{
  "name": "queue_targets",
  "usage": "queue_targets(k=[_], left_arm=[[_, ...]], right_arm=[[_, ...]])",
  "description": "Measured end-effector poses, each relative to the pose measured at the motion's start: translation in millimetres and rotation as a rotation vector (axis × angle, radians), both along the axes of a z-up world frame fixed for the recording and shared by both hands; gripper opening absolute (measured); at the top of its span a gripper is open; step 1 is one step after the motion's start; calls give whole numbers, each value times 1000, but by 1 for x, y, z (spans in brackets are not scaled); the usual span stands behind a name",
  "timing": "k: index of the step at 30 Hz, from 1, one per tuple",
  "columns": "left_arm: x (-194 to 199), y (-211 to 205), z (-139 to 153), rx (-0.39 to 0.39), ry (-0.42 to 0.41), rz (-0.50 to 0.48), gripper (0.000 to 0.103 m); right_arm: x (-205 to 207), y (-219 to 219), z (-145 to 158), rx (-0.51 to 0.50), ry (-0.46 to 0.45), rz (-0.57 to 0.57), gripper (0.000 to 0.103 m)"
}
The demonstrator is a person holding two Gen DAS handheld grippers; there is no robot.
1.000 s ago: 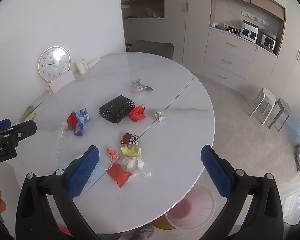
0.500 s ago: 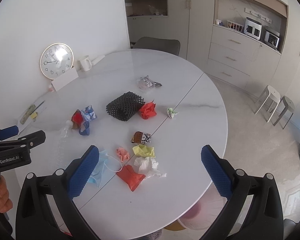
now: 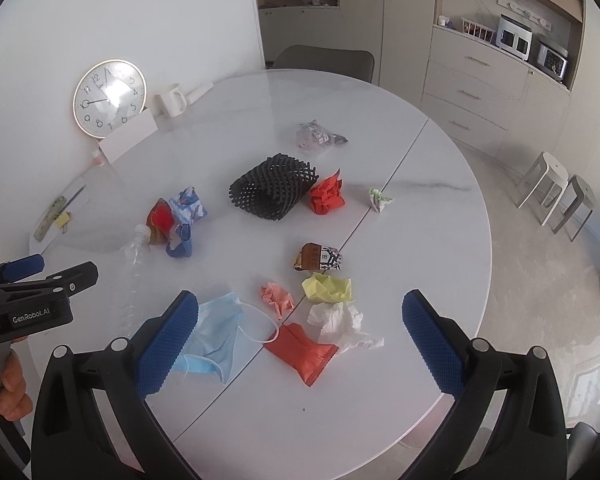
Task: Collect trash
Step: 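Close the left gripper on the clear water bottle while the right gripper grasps the blue mask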
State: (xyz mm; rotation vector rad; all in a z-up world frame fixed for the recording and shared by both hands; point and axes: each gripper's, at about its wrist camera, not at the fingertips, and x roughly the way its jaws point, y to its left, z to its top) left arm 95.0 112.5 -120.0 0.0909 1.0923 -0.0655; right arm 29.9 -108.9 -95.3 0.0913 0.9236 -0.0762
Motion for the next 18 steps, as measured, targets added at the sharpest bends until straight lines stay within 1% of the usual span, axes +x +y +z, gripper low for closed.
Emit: queue_targets(k=[6,8,11,14,18], left_arm=[[16,9,-22,15,25,-45,95],[21,16,-32,9,36,-56,95],[30,30,-51,13,61,-51,95],[39,45,-74,10,105,-45,95],[51,58,-104,-33,198,-14,95]], right_arm=[[10,14,-20,-12,59,-5,101],[14,19,-32,-15,100,-1,101],[16,24,-50,14,146,1,101],[18,28,-70,59,190,-5,101],[18,35,-93,110,251,3,101]])
